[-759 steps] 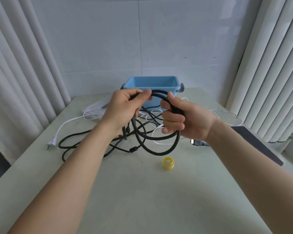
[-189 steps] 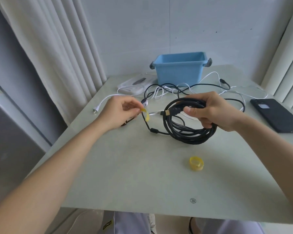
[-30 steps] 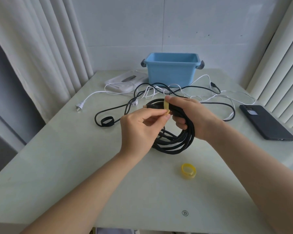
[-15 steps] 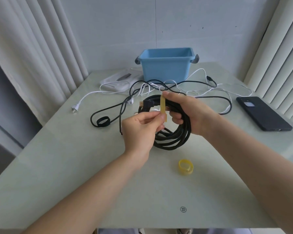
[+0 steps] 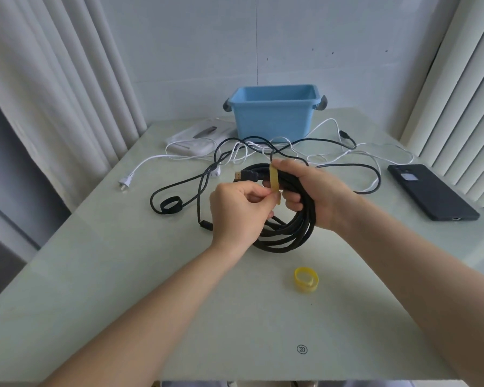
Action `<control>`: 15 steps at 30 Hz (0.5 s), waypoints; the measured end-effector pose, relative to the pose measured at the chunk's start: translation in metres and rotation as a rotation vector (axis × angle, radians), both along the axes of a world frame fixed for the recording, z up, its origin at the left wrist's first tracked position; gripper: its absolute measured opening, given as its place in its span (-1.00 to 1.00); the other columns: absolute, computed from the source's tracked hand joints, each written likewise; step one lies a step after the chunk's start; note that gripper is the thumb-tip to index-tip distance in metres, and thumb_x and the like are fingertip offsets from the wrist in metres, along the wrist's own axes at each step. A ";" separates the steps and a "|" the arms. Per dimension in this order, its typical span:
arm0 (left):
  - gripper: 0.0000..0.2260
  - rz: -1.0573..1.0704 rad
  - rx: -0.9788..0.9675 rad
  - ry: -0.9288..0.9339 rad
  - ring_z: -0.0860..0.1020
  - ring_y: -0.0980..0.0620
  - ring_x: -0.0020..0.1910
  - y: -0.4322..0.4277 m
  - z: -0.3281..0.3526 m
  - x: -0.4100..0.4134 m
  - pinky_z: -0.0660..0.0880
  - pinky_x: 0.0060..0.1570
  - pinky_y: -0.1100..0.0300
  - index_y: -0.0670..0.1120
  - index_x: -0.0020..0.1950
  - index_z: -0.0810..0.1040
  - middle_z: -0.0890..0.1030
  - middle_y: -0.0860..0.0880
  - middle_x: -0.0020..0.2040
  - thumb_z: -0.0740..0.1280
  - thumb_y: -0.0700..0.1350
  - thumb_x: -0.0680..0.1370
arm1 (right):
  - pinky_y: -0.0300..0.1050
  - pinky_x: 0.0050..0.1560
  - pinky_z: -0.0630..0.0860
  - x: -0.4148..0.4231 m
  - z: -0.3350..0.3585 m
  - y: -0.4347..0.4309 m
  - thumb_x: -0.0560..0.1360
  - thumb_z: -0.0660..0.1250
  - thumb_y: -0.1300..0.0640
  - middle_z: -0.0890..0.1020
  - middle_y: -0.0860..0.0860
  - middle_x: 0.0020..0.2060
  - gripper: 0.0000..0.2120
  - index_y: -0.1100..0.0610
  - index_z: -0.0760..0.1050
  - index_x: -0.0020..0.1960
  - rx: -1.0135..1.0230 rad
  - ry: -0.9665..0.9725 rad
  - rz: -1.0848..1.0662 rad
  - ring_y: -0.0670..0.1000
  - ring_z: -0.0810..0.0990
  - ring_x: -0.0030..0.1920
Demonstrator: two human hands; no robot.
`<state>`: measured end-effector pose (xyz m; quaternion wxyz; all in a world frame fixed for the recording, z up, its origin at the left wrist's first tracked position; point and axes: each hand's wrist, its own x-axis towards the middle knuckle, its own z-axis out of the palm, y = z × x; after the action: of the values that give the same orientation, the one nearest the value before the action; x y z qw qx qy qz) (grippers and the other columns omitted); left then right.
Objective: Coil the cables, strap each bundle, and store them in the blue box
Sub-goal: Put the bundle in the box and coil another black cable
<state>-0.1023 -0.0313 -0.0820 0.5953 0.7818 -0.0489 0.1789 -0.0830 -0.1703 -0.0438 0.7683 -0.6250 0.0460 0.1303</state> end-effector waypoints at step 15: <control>-0.70 0.388 0.263 -0.391 0.49 0.04 -0.51 0.003 -0.002 0.011 0.40 -0.47 0.14 -0.06 -0.40 0.51 0.54 0.07 -0.50 0.63 -0.05 0.29 | -0.22 -0.58 0.32 0.000 -0.003 0.003 0.54 0.40 0.02 0.62 0.15 -0.19 -0.80 0.16 0.56 -0.09 -0.029 -0.082 -0.014 -0.01 0.30 -0.50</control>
<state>-0.0914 -0.0286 -0.0839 0.4228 0.7977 -0.0351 0.4286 -0.0833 -0.1674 -0.0469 0.7613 -0.6406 0.0209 0.0987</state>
